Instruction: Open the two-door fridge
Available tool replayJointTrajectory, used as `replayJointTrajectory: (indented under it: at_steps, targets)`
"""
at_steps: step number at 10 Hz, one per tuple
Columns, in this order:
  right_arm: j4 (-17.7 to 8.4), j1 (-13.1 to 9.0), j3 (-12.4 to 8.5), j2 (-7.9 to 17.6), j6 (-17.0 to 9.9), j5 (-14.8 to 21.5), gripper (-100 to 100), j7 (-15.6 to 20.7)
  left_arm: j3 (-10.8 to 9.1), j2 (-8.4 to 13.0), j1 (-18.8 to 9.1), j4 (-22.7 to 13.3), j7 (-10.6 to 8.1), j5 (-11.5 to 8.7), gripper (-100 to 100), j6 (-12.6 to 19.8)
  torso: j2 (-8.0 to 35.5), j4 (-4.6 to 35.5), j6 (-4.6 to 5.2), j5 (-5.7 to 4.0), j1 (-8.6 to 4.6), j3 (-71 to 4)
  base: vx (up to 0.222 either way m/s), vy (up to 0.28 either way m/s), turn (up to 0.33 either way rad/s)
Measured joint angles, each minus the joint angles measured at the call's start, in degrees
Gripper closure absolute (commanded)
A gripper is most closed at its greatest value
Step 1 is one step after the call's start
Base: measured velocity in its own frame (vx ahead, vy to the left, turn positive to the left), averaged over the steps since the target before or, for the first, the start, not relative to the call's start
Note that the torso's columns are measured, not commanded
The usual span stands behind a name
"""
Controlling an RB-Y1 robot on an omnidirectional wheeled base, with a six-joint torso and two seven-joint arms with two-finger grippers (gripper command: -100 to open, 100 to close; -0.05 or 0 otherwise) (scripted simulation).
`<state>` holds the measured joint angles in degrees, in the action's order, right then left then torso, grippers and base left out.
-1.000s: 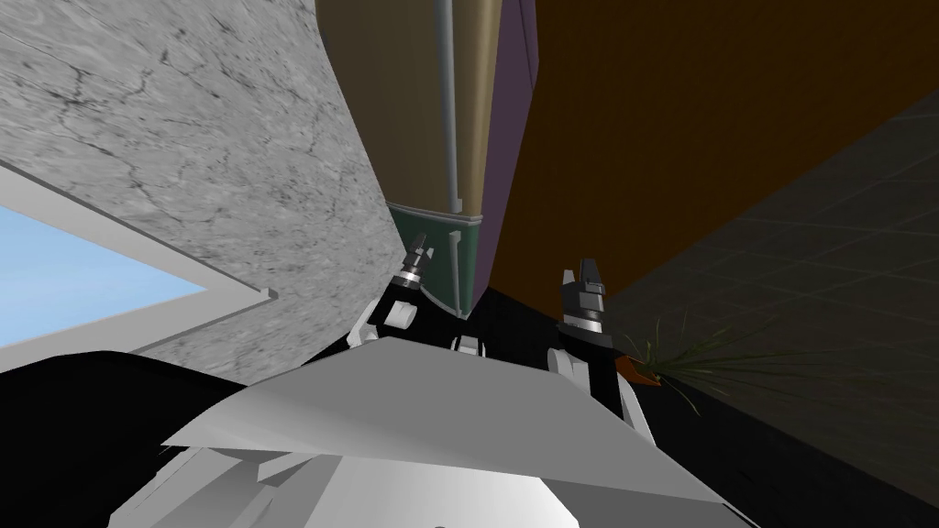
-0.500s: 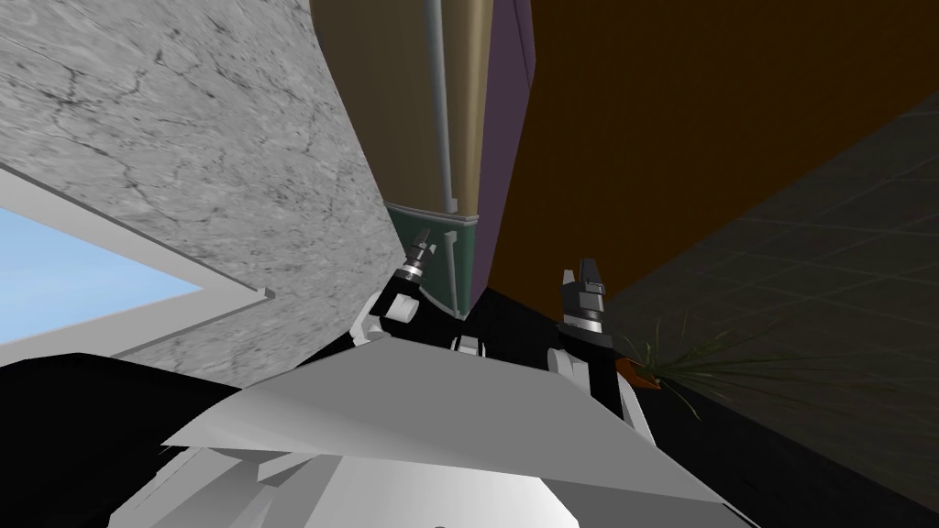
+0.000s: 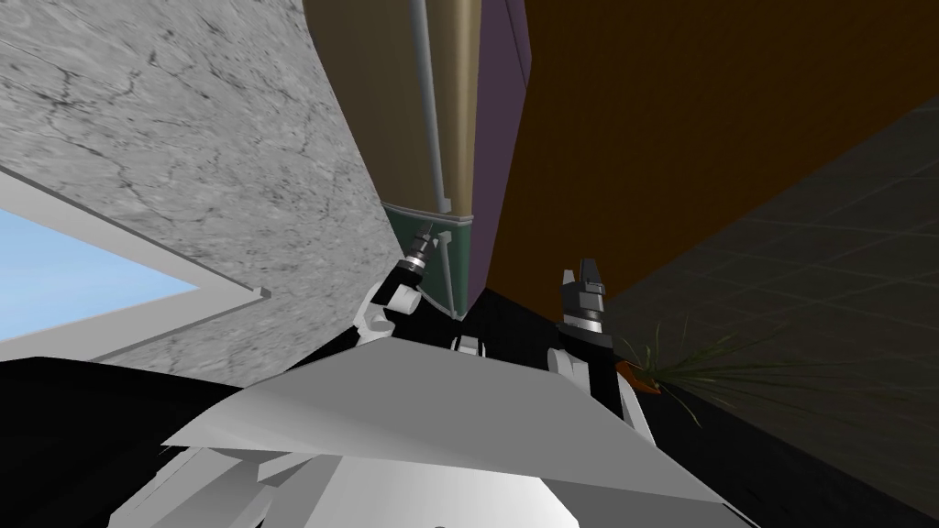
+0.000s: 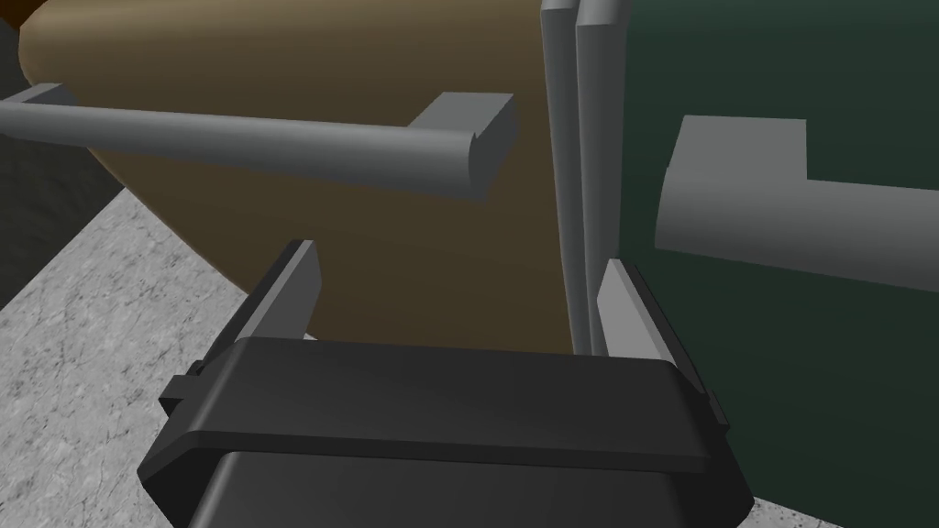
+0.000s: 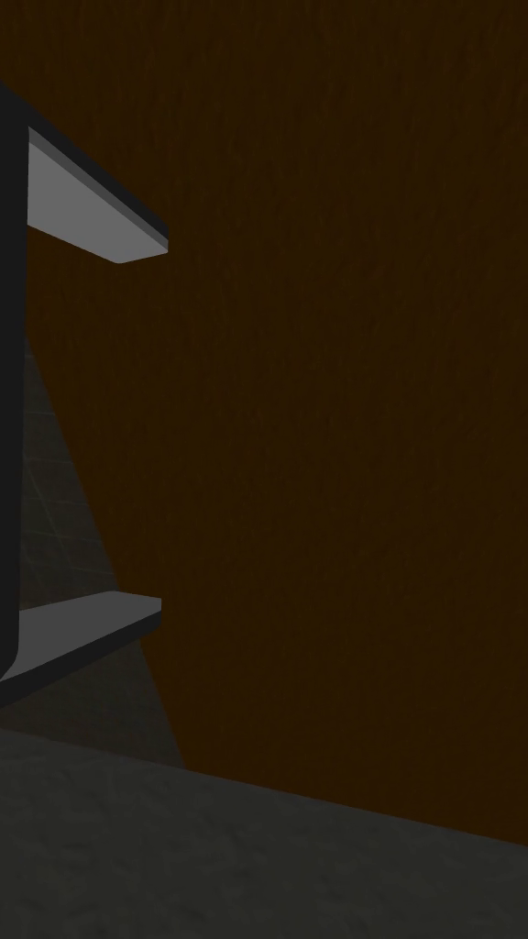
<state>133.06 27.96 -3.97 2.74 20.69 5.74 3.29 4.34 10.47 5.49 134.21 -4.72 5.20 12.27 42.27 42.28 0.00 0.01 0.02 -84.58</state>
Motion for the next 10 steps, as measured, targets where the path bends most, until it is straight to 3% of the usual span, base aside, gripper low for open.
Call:
replayJointTrajectory:
  at_steps: [2, 5, 7, 10]
  targets:
    - [0.0, 0.0, 0.0, 0.01, 0.0, 0.0, 0, 0.0, -0.03, 0.11, -0.8, 0.35, 0.25, -0.08, -100, 2.83, 0.06, 0.01, -0.01, 0.03, 0.12, 0.03, 0.022, -0.035, 0.007]
    - [0.0, 0.0, 0.0, 0.0, 0.0, 0.0, 0, 0.0, -0.19, 0.25, -4.66, 1.15, 1.03, -0.15, -100, 7.79, -0.02, -0.01, 0.0, -0.04, -0.12, -0.01, 0.028, -0.062, 0.016]
    - [0.0, 0.0, 0.0, 0.0, 0.0, 0.0, 0, 0.0, -0.03, 0.11, -5.3, 1.63, 1.44, -0.01, -100, 10.55, 0.07, 0.01, 0.0, 0.02, 0.1, 0.04, 0.016, -0.038, 0.01]
    - [0.0, 0.0, 0.0, 0.0, 0.0, 0.0, 0, 0.0, -0.38, 0.4, -8.64, 2.69, 2.4, -0.09, -100, 15.58, -0.01, 0.0, 0.0, -0.02, -0.06, -0.01, 0.025, -0.052, 0.014]
